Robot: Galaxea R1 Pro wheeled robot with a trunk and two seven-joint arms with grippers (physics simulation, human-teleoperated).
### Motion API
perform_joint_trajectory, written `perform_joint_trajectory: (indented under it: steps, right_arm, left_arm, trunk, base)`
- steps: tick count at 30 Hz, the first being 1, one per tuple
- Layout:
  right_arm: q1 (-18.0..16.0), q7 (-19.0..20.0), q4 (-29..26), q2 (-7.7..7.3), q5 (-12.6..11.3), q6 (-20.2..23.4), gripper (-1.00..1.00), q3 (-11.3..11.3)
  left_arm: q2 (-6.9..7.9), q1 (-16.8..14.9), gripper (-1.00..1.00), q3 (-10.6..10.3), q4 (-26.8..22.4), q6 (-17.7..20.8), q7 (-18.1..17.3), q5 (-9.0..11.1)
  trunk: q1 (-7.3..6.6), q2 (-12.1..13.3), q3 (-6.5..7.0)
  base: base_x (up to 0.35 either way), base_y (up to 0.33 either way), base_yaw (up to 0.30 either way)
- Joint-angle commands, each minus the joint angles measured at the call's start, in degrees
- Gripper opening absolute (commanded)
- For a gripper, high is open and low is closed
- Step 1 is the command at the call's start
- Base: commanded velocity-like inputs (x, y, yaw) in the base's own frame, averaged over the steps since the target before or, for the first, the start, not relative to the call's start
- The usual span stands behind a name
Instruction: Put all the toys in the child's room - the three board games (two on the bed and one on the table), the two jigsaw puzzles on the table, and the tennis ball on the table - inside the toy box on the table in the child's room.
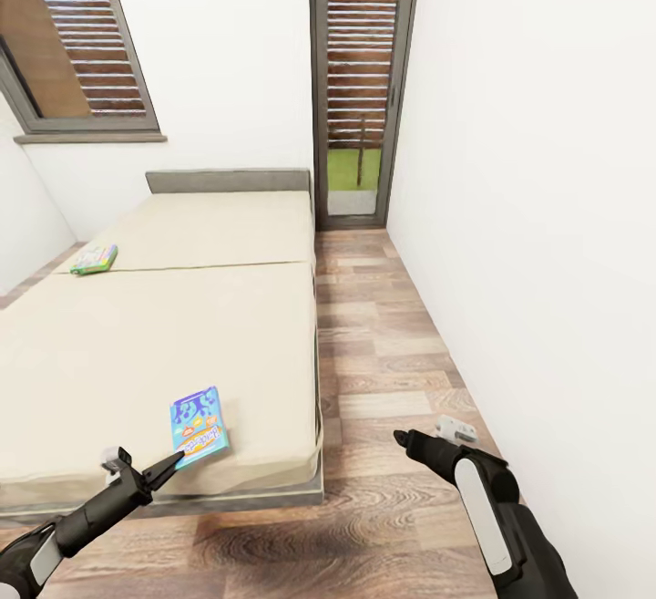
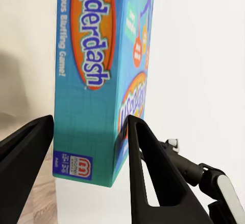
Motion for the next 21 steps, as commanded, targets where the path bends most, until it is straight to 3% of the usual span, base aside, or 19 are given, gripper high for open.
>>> perform_joint_trajectory:
  steps: [1,9,21]
  right_arm:
    - [0.0,-0.4,-0.1,0.02,-0.6,0.2,1.00,0.0]
    - [0.1,-0.2,-0.1,0.07,-0.6,0.1,1.00,0.0]
    - [0.1,-0.2,0.1,0.08,-0.6,0.0,1.00,0.0]
  left_arm:
    - [0.02,0.0,-1.00,-0.1,0.0,0.7,-0.2,0.1]
    - [0.98,0.0,-1.00,-0.1,0.0,0.9,-0.1,0.1]
    - [0.99,0.0,-1.00,-0.2,0.0,0.8,0.0,0.1]
  trunk:
    - [-0.23,0.4,0.14]
    - [-1.99,3.6,1.57]
    - [-4.63,8.4,4.12]
  base:
    - [0.000,0.000,0.000]
    - [0.000,0.000,0.000]
    - [0.000,0.000,0.000]
